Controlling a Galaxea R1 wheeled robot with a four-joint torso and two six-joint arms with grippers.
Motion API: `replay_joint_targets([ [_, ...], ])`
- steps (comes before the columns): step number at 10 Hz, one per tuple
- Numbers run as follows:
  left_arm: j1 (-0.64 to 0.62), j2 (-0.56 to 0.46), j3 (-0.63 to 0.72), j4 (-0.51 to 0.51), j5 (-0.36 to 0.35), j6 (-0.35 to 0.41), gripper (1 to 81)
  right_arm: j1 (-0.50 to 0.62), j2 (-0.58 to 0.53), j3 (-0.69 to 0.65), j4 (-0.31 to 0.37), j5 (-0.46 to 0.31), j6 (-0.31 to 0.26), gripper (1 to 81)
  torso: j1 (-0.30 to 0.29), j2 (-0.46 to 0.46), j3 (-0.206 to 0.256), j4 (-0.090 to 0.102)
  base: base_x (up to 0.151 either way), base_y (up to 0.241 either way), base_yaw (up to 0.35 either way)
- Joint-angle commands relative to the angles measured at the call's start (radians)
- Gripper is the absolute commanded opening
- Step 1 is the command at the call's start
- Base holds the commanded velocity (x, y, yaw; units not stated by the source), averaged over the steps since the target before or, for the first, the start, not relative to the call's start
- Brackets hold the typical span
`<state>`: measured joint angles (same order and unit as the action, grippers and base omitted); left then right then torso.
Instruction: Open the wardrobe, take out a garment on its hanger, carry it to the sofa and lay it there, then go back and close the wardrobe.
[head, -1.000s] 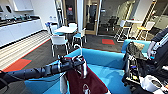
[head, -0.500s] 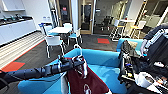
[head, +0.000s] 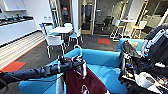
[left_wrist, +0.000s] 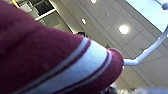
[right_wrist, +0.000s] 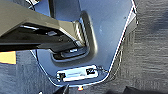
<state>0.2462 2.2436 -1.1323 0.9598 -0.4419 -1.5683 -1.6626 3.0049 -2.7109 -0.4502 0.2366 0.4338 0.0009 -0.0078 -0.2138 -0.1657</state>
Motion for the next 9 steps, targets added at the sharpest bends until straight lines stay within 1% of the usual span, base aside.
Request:
replay_joint_targets([
  [1,-0.159,-0.004,0.033,-0.013,-0.069,0.005,1.0,-0.001,-0.004,0.0,-0.007,-0.053,-0.003,81.1,0.0,0.0,0.0,0.0,0.0,0.0,0.0],
  [5,-0.159,-0.004,0.032,-0.009,-0.069,0.004,1.0,-0.001,0.001,0.0,-0.007,-0.053,-0.003,81.1,0.0,0.0,0.0,0.0,0.0,0.0,0.0],
  [9,-0.158,-0.001,0.034,-0.009,-0.069,0.004,1.0,-0.001,0.001,0.0,-0.007,-0.051,-0.003,81.1,-0.001,0.0,0.0,0.0,0.077,0.0,0.0],
])
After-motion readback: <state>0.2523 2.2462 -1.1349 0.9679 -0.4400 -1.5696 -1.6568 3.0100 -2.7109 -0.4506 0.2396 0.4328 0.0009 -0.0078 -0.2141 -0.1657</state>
